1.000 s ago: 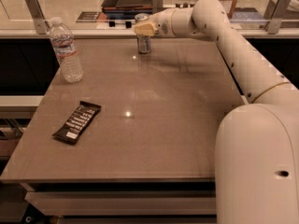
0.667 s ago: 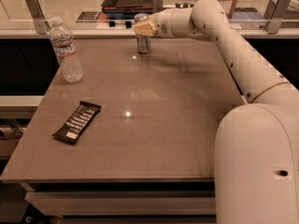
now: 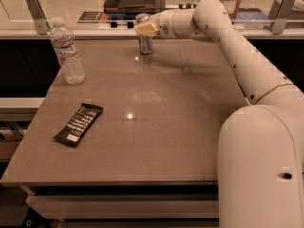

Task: Move redbull can near rxbar chocolate

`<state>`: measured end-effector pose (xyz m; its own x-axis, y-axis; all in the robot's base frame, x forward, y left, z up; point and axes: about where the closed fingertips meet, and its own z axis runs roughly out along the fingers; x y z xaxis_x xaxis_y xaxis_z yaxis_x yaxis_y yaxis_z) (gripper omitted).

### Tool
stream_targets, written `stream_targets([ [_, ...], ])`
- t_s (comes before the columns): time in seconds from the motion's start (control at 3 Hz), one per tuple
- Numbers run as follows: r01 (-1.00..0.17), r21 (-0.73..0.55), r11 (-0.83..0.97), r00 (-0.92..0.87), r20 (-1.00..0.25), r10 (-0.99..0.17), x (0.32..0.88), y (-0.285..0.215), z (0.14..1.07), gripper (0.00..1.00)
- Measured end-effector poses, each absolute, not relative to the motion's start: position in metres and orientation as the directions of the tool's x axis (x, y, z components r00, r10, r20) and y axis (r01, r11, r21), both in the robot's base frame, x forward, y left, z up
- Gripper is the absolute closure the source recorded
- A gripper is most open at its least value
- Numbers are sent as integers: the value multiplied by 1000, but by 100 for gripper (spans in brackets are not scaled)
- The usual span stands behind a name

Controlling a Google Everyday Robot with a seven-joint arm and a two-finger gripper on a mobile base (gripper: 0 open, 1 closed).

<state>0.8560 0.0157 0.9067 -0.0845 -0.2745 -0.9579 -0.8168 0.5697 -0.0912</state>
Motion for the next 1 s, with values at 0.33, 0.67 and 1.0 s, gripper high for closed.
stream_targets([
  [0.33,-833,-71,549,-97,-958,-271,848,21,909,100],
  [0.67,-848,-57,528,-118,-949,-291,830,19,920,100],
  [1.0,-849,-50,526,-126,-947,-294,812,12,934,100],
])
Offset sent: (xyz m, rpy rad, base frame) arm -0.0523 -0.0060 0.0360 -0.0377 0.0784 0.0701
